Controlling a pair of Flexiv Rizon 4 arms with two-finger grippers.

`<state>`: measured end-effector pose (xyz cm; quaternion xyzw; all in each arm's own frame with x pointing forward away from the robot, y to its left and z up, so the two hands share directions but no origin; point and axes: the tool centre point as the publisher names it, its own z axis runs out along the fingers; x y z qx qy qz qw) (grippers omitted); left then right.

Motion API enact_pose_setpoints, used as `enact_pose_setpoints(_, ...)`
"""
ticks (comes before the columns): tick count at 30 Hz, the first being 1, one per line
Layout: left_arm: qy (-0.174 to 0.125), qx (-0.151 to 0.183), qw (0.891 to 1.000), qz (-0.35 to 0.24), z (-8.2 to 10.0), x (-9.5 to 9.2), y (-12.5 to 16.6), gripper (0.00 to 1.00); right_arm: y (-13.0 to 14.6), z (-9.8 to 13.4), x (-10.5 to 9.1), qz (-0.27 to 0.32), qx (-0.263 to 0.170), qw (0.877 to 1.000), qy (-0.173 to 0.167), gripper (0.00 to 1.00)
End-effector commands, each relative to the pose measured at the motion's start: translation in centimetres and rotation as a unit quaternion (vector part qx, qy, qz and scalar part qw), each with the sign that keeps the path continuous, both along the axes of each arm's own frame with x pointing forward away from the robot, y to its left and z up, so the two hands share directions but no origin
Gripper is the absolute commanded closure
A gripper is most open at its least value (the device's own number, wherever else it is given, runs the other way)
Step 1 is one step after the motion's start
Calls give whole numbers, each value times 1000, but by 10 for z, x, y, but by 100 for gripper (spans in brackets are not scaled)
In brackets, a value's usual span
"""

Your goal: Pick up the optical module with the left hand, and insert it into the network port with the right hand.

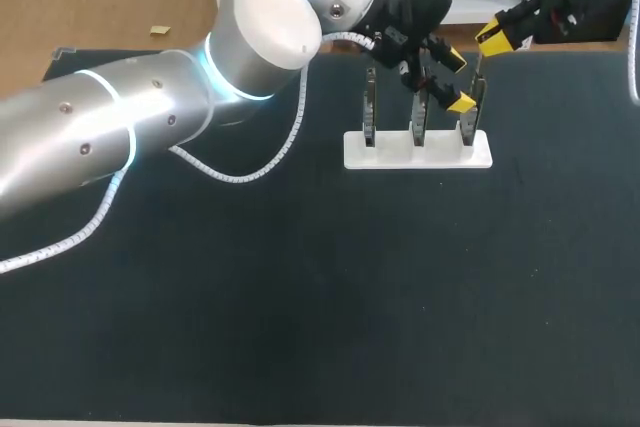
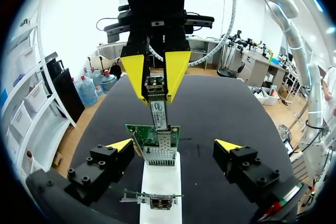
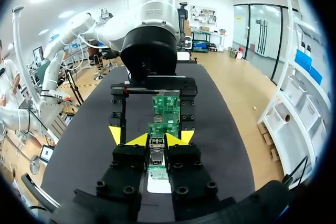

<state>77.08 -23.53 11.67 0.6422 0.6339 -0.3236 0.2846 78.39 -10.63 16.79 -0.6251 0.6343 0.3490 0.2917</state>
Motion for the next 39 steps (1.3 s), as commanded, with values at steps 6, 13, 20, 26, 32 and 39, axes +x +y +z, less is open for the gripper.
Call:
enact_pose_setpoints(6,2,4,1000,0,1,1,-1,0,0,3,-2,-9,13,1000,-19,100)
enact_pose_setpoints(13,2,4,1000,0,1,1,-1,0,0,3,-2,-10,9,1000,-21,100)
enact_pose_setpoints(20,2,4,1000,0,1,1,-1,0,-1,3,-2,-10,9,1000,-22,100)
enact_pose_setpoints(26,2,4,1000,0,1,1,-1,0,0,3,-2,-11,11,1000,-23,100)
enact_pose_setpoints(32,2,4,1000,0,1,1,-1,0,0,2,-2,-11,12,1000,-21,100)
enact_pose_setpoints(39,2,4,1000,0,1,1,-1,0,0,-1,-2,-8,10,1000,-17,100)
